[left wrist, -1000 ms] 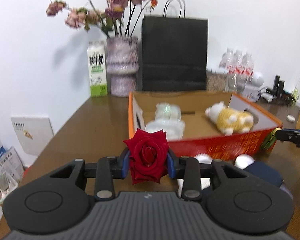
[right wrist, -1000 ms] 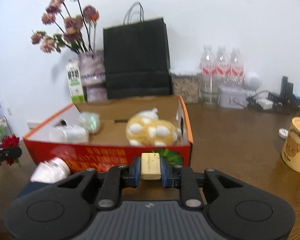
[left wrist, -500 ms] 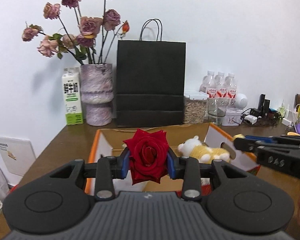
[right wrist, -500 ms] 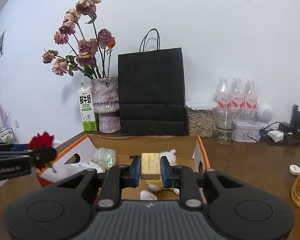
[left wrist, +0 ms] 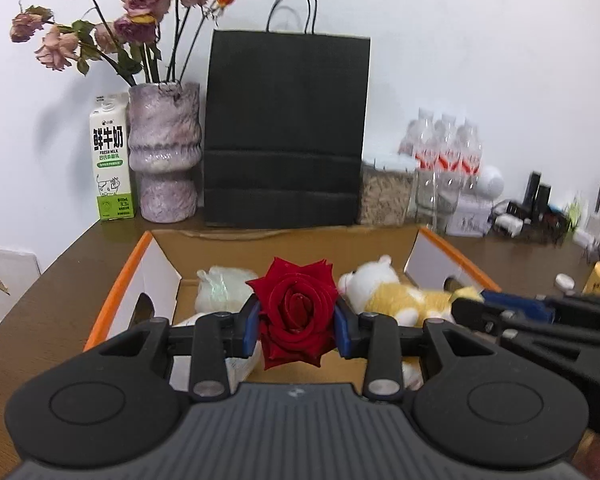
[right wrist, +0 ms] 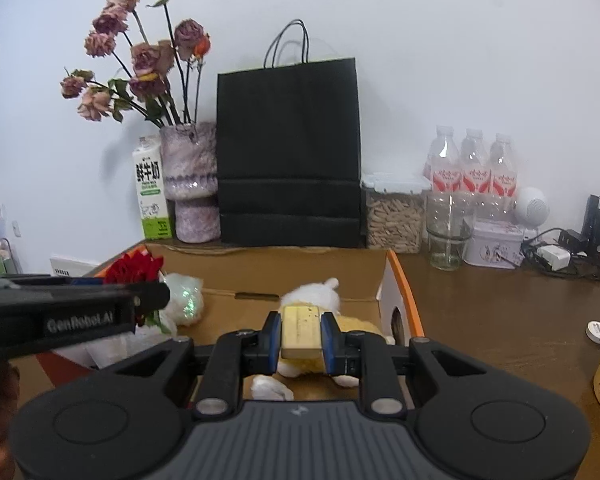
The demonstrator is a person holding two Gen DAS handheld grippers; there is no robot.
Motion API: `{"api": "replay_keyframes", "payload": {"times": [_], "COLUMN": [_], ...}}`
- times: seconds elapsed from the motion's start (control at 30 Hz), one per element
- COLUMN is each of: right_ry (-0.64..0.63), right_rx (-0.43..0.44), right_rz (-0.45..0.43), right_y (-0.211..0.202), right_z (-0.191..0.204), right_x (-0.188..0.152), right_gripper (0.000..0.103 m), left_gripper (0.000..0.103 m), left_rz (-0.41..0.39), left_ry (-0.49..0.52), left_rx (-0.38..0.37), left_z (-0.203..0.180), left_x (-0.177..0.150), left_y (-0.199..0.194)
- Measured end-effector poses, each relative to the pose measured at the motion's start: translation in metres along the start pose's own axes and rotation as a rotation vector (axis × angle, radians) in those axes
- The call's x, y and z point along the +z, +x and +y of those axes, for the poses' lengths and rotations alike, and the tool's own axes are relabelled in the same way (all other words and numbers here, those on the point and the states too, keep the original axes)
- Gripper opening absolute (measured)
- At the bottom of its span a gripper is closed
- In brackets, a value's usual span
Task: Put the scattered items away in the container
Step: 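Carry the rose and wooden block into the box and open both grippers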
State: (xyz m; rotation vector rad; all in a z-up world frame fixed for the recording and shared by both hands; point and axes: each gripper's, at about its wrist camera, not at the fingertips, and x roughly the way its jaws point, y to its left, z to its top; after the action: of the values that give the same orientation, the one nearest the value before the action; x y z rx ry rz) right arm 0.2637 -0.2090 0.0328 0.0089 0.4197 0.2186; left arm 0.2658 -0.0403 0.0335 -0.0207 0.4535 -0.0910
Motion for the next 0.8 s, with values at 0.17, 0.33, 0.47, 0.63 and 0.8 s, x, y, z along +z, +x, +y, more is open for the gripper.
{"api": "replay_keyframes", "payload": {"times": [0.17,0.33,0.47,0.63,0.8], "right_ry": [-0.014,-0.031,-0.037,-0.053,-0.053], "right_rx": [-0.012,-0.026,-0.033,-0.031,-0.060], "right_rz": [0.009,0.017,0.023,0.019,-0.033], "right_y": [0.003,0.005,0.007,0.003,-0.009], "right_z": [0.002,0.005,0.007,0.010,0.011], "right_x": [-0.005,-0.007,-0.009,-0.011,-0.009], "right_gripper": [0.019,0.020,0.020,0.020,0.059], "left_gripper": [0.037,0.037,0.039,0.053,0.083], "left_rz": [0.042,0.061,0.059,0.054,-0.020], "left_ry": [0.018,0.037,0.046,0.059,0.070], "left_rx": [-0.004,0.006,0.015,0.022,0.082], "left_z": [-0.002,-0.006,-0.008,-0.008,-0.007], "left_x": [-0.006,-0.011,-0.013,-0.013,-0.011], "left_y": [0.010,0.013,0.012,0.007,-0.011]}}
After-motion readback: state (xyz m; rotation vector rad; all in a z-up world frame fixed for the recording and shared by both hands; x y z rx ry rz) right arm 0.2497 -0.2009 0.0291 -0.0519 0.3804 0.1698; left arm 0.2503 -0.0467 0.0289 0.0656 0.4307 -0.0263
